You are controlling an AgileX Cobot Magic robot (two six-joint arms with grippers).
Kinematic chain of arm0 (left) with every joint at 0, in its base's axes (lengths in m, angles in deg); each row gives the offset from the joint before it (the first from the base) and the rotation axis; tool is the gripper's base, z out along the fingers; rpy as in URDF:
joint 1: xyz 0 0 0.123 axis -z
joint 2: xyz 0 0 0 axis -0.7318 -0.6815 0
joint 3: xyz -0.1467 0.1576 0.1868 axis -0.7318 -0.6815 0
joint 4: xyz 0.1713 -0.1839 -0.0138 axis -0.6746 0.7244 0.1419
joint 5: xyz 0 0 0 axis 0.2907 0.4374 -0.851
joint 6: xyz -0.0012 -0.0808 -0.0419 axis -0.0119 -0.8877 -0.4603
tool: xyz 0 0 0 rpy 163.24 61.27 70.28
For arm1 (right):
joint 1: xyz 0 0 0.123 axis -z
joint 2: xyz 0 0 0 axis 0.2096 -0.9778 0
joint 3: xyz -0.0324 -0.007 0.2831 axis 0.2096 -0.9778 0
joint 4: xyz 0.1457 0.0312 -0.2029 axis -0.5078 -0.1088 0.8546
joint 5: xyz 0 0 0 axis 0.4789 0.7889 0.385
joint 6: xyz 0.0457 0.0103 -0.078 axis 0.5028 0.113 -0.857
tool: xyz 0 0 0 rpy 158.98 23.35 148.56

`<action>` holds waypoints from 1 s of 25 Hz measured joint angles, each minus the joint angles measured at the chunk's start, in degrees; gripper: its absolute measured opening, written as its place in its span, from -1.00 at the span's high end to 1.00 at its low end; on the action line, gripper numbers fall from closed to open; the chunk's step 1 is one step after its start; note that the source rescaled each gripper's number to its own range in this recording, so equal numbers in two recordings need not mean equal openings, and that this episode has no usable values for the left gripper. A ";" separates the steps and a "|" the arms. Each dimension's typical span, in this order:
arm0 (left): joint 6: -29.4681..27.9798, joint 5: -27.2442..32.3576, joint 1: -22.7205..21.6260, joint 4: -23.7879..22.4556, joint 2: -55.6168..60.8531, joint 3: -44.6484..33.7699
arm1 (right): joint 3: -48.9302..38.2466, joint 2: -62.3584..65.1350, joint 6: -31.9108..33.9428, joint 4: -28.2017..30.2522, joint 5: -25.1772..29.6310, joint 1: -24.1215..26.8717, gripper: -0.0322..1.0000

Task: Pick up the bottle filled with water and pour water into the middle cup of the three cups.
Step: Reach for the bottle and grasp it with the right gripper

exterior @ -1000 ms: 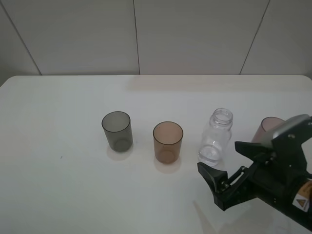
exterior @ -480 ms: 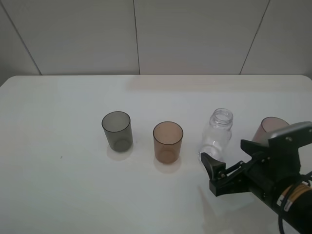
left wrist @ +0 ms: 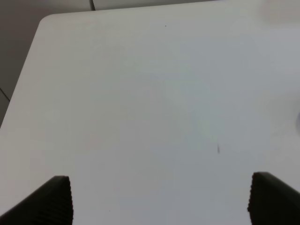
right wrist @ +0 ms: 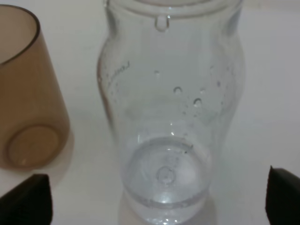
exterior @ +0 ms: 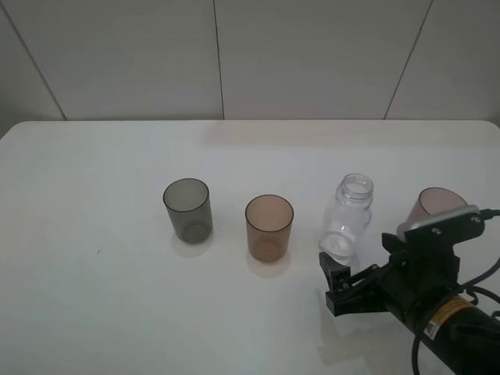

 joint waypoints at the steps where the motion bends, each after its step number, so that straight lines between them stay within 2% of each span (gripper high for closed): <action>1: 0.00 0.00 0.00 0.00 0.00 0.00 | 0.21 -0.11 0.00 -0.51 0.01 0.00 -1.00; 6: 0.00 0.00 0.00 0.00 0.00 0.00 | 0.59 -0.22 0.05 -3.29 -0.12 0.00 -1.00; 25: 0.00 0.00 0.00 0.00 0.00 0.00 | 0.65 -0.22 0.05 -3.29 -0.12 0.00 -1.00</action>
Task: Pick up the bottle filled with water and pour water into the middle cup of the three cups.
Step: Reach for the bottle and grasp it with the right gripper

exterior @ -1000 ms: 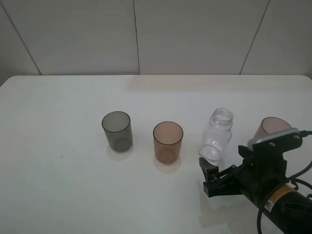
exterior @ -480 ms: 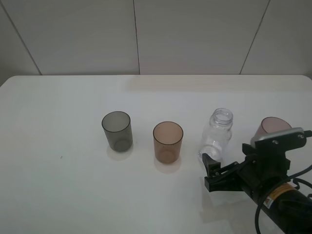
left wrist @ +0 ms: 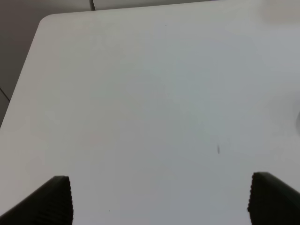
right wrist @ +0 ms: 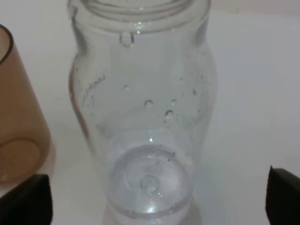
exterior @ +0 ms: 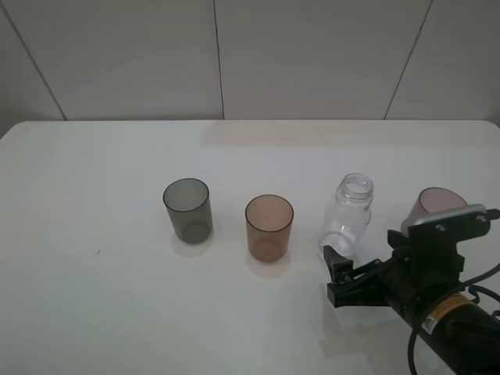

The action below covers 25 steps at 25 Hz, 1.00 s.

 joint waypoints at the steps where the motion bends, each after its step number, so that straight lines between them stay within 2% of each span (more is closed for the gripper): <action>1: 0.00 0.00 0.00 0.00 0.00 0.00 | 0.00 -0.11 0.00 0.06 0.00 0.00 -1.00; 25: 0.00 0.00 0.00 0.00 0.00 0.00 | 2.69 -2.48 -0.22 -2.67 0.06 0.00 -1.00</action>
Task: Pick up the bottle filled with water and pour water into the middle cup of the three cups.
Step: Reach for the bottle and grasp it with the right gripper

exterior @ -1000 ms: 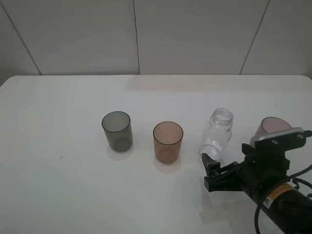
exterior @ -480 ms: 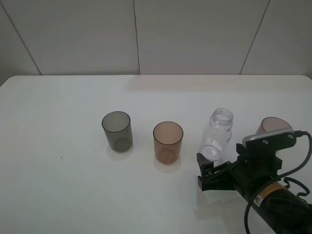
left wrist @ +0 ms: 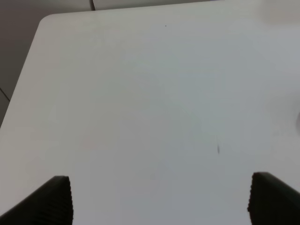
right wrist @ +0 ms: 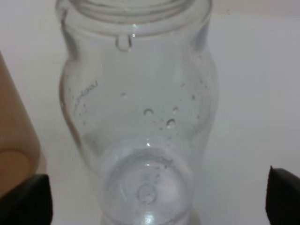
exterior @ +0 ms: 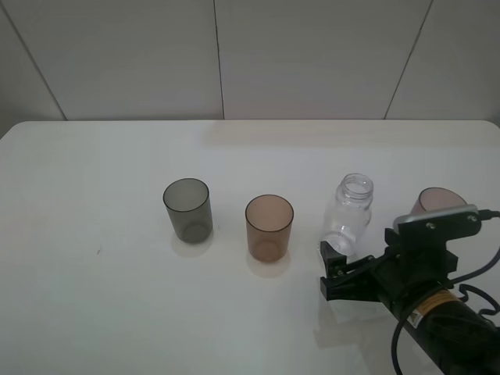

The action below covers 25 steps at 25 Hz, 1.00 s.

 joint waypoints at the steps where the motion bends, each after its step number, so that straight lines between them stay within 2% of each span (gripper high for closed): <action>1: 0.00 0.00 0.00 0.00 0.00 0.00 | 0.08 0.00 0.00 0.00 0.00 0.00 -1.00; 8: 0.00 0.00 0.00 0.00 0.00 0.00 | 2.00 -0.06 -3.49 -0.31 0.00 0.00 -1.00; 11: 0.00 0.00 0.00 0.00 0.00 0.00 | 2.06 -0.06 -3.89 0.22 0.00 1.83 -1.00; 16: 0.00 0.00 0.00 0.00 0.00 0.00 | 2.06 -0.06 -3.94 7.13 0.00 8.75 -1.00; 20: 0.00 0.00 0.00 0.00 0.00 0.00 | 2.26 -0.12 -4.01 10.38 0.00 9.50 -1.00; 25: 0.00 0.00 0.00 0.00 0.00 0.00 | 2.58 -0.18 -7.28 10.80 0.00 10.60 -1.00</action>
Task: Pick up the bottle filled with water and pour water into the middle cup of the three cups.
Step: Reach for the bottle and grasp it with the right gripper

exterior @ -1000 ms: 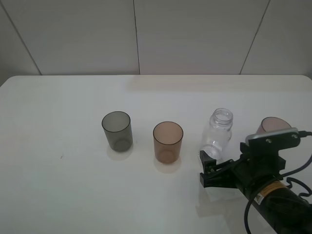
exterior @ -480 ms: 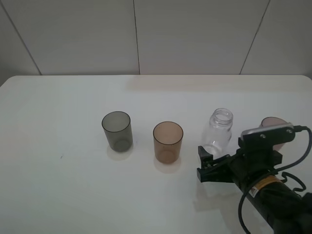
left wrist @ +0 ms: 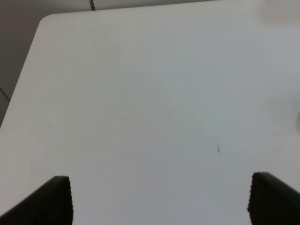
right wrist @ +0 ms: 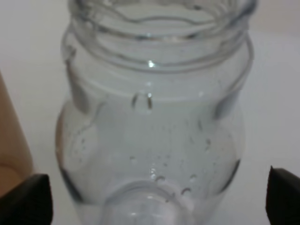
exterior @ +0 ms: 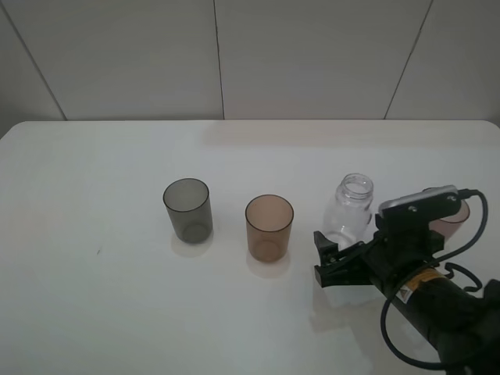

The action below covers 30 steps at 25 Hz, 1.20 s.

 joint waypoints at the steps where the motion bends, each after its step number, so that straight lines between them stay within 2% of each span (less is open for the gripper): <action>1: 0.00 0.00 0.00 0.00 0.00 0.00 | 0.35 -0.01 -0.55 0.00 0.00 0.42 -1.00; 10: 0.00 0.00 0.00 0.00 0.00 0.00 | 3.04 -1.62 -0.94 3.52 -0.06 4.99 -1.00; 26: 0.00 0.00 0.00 0.00 0.00 0.00 | 7.32 -6.62 -1.30 4.52 0.00 5.38 -1.00; 28: 0.00 0.00 0.00 0.00 0.00 0.00 | 7.36 -6.62 -1.30 4.09 0.00 5.38 -0.86; 30: 0.00 0.00 0.00 0.00 0.00 0.00 | 7.36 -6.62 -1.35 3.75 0.00 5.38 -0.44</action>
